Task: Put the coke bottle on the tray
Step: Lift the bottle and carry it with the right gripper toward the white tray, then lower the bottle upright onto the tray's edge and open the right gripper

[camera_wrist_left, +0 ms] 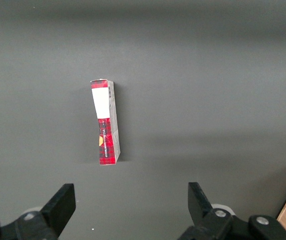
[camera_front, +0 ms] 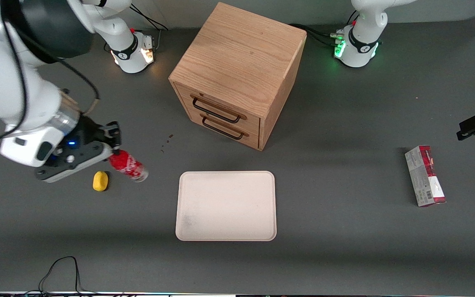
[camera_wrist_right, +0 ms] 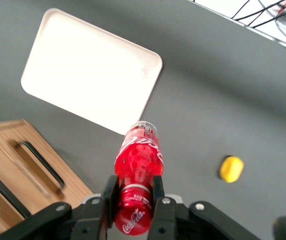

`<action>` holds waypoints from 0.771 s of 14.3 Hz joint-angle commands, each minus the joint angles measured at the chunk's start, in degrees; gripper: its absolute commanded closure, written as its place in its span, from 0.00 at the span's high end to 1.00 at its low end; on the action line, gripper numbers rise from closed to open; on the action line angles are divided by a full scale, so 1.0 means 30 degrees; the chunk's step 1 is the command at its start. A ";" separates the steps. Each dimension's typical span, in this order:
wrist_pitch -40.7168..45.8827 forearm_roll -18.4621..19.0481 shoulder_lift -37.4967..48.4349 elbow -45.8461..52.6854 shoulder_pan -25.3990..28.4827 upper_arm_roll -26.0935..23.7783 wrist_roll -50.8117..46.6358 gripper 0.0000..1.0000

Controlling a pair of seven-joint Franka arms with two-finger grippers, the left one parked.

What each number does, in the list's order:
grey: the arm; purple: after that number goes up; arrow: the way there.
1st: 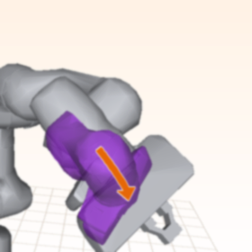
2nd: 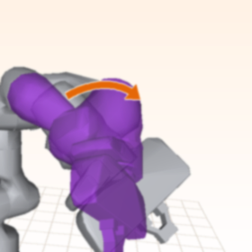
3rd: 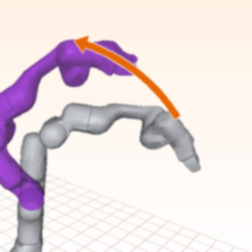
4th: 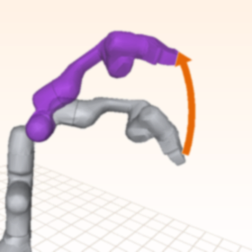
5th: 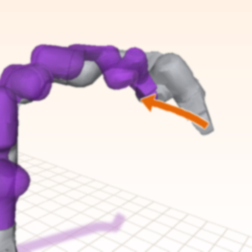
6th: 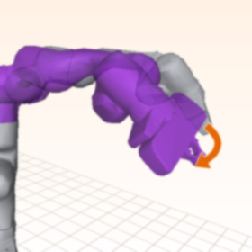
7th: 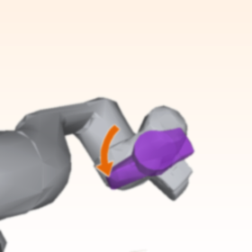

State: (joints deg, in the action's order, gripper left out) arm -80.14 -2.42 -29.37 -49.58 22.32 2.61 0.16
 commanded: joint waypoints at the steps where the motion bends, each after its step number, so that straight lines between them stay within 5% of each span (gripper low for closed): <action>1: -0.0413 0.0016 -0.0815 0.1116 0.1082 0.0010 -0.3003 0.00; 11: -0.4983 -0.0013 -0.5616 0.1116 0.0442 0.0040 -0.3276 0.00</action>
State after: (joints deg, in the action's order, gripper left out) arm -94.11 -2.37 -42.71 -49.42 24.19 3.10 -9.16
